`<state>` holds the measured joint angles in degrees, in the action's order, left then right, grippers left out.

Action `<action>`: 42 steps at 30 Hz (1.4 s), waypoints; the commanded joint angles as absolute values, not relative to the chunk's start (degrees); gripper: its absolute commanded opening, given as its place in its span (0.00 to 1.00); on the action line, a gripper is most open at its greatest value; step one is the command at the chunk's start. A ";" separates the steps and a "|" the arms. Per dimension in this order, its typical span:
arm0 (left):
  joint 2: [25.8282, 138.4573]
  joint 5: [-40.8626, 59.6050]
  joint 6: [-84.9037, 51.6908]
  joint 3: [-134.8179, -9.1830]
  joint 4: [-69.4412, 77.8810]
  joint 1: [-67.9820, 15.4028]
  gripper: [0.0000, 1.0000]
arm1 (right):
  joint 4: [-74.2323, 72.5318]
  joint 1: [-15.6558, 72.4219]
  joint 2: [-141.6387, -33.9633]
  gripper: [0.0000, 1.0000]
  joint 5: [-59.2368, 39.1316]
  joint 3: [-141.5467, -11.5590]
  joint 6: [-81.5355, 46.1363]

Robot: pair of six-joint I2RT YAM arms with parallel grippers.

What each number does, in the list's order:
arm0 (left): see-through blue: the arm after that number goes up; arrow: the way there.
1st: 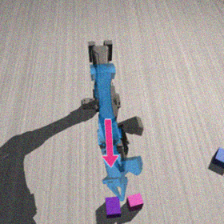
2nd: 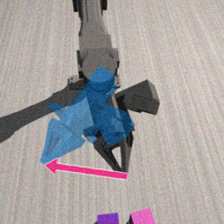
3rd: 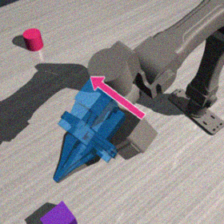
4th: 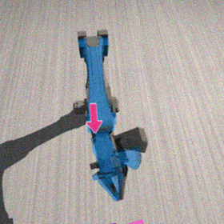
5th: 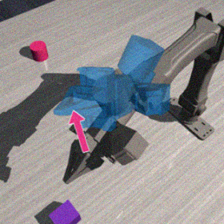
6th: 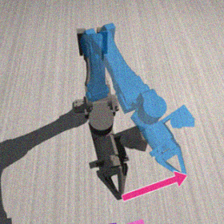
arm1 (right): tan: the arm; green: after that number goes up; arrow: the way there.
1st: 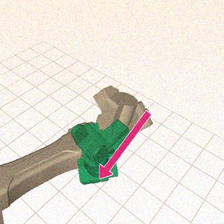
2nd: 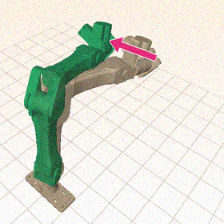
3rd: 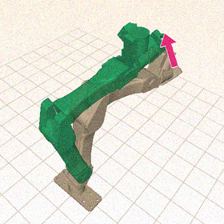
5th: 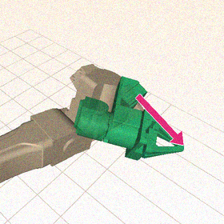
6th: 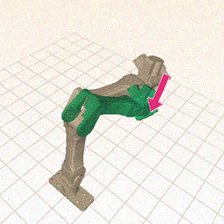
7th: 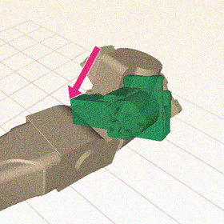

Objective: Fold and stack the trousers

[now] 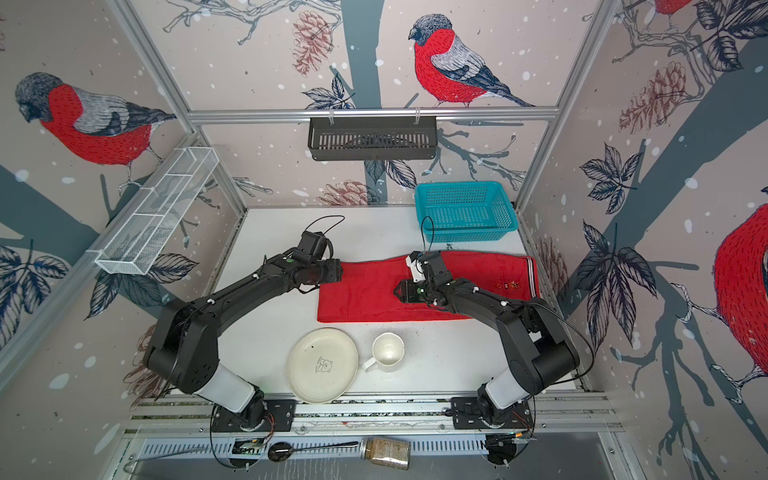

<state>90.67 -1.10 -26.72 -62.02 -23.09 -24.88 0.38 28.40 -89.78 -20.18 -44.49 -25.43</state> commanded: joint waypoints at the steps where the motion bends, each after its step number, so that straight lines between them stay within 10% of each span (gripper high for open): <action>1: 90.65 -0.39 -24.07 -60.64 -24.96 -22.65 0.67 | -1.24 28.48 -91.31 0.51 -15.83 -43.38 -23.94; 42: 94.83 13.19 -22.35 -55.68 -22.67 -18.02 0.57 | 1.46 23.96 -101.52 0.52 -21.27 -53.54 -20.14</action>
